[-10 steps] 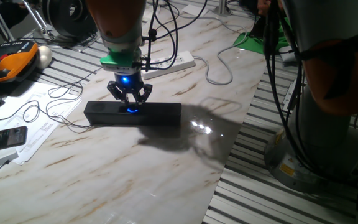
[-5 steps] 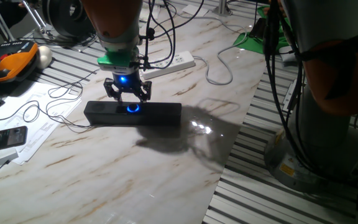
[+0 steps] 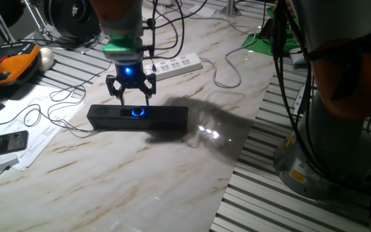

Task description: Turn the knob to increase the volume of the speaker

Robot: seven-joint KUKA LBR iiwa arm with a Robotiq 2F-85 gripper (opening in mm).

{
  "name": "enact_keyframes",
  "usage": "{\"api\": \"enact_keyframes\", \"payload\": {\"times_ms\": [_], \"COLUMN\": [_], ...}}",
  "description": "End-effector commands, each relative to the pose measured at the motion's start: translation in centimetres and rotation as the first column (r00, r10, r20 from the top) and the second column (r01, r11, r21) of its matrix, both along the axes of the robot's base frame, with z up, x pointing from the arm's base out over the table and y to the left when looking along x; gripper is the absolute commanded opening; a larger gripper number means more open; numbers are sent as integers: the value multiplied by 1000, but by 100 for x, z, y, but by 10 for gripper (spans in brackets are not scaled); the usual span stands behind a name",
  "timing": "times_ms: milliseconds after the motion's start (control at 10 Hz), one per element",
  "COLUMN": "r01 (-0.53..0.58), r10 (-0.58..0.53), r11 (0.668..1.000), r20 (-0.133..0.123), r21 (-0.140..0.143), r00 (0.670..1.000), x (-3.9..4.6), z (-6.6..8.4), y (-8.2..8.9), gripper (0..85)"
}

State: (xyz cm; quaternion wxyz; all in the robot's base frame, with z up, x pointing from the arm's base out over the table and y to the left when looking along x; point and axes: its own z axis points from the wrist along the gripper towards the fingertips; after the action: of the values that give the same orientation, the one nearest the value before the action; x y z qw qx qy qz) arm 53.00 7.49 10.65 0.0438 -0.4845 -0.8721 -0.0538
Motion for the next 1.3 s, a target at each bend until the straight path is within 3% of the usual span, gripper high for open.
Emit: {"api": "enact_keyframes", "payload": {"times_ms": [0, 100, 200, 300, 400, 500, 600, 800, 900, 1000, 1200], "r01": [-319, -380, -453, -528, -613, -695, -758, -842, -883, -924, -963], "r10": [319, 380, 453, 527, 613, 695, 759, 843, 882, 923, 963], "r11": [948, 924, 890, 849, 790, 719, 651, 538, 470, 381, 269], "r20": [0, -1, 12, 27, 34, 34, 40, 40, 39, 49, 39], "r21": [17, 45, 50, 36, 9, -23, -35, -31, -15, -5, -13], "r00": [948, 925, 891, 849, 790, 718, 650, 537, 469, 381, 268], "x": [-4, -2, -11, -26, -39, -48, -53, -51, -42, -23, -16], "z": [51, 118, 161, 175, 185, 193, 200, 229, 265, 298, 306], "y": [-5, -2, 0, -4, -5, -7, -5, -36, -70, -110, -128], "gripper": [680, 510, 510, 510, 340, 340, 170, 170, 0, 0, 0]}}
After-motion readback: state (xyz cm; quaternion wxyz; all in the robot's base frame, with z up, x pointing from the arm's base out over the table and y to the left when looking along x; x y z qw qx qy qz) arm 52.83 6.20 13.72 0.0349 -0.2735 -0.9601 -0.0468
